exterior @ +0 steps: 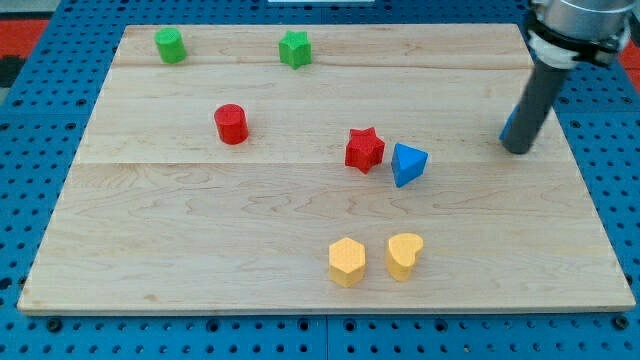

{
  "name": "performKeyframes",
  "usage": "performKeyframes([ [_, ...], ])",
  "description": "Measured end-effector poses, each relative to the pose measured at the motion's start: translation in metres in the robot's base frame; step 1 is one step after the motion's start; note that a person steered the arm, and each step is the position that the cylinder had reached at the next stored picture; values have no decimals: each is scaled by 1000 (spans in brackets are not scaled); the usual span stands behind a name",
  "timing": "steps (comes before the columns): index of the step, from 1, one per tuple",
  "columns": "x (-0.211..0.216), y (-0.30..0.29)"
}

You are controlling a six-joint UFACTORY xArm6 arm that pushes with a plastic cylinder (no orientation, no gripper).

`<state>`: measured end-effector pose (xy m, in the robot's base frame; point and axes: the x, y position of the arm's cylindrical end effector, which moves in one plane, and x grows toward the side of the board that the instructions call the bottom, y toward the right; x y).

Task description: Push the blue cube to the top right side of the board

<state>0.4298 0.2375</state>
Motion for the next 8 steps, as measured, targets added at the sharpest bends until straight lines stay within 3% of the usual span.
performKeyframes([
  [1, -6, 22],
  [3, -105, -15],
  [4, -120, -15],
  [5, -75, 5],
  [6, -62, -33],
  [7, -86, -83],
  [8, -113, -57],
])
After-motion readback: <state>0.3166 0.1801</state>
